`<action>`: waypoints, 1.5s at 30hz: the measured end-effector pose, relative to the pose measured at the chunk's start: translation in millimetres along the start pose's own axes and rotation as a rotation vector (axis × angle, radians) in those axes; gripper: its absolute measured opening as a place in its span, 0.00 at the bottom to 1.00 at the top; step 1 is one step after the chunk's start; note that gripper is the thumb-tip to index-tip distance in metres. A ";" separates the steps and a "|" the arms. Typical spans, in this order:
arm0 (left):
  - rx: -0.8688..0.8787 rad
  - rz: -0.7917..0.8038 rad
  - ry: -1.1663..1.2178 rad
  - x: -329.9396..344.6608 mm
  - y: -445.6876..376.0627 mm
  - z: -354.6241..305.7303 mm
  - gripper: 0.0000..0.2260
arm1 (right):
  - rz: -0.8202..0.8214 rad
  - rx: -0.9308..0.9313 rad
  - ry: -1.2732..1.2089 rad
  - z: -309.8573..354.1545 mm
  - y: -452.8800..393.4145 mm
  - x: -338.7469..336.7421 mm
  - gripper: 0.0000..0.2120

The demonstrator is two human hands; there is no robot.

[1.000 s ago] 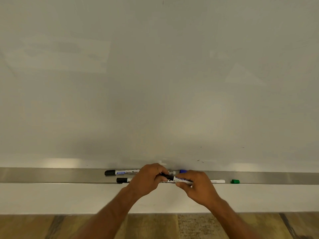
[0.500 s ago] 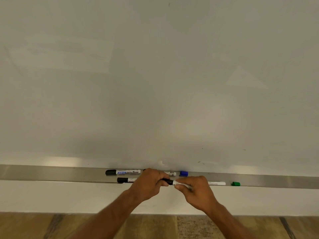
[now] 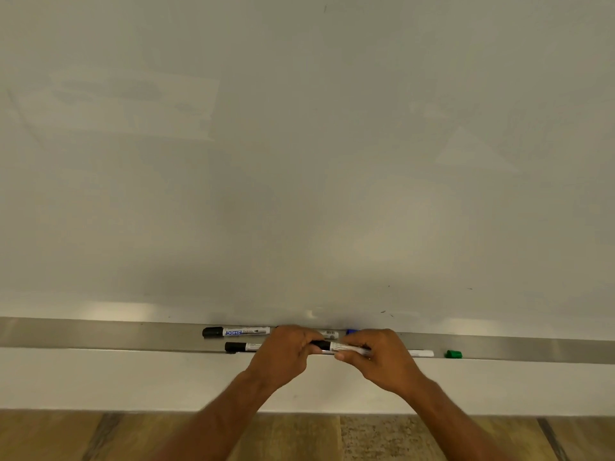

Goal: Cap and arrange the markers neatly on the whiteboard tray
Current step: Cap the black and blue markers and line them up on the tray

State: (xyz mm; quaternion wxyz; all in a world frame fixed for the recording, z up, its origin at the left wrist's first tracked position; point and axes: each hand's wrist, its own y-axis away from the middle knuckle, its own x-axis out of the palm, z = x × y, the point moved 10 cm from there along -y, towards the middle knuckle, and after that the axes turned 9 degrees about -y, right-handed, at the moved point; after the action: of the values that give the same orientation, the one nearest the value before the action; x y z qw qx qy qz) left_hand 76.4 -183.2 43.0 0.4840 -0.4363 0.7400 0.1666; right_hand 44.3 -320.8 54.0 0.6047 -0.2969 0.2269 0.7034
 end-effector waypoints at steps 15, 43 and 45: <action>-0.217 0.043 -0.218 12.8 8.4 59.7 0.11 | 0.027 0.041 0.515 -49.0 -15.2 1.6 0.11; 0.092 0.076 -0.387 51.2 -18.1 -0.5 0.13 | 0.135 0.167 0.575 -76.7 -29.5 12.5 0.09; 0.112 0.122 -0.399 64.0 -21.3 -7.6 0.15 | 0.066 0.150 0.538 -70.4 -24.3 3.1 0.08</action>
State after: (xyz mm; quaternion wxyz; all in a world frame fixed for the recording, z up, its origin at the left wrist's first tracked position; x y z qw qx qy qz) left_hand 79.6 -231.3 -4.7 0.6335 -0.3217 0.6625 0.2373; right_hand 78.1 -362.3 2.1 0.5196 -0.4198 0.4402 0.6000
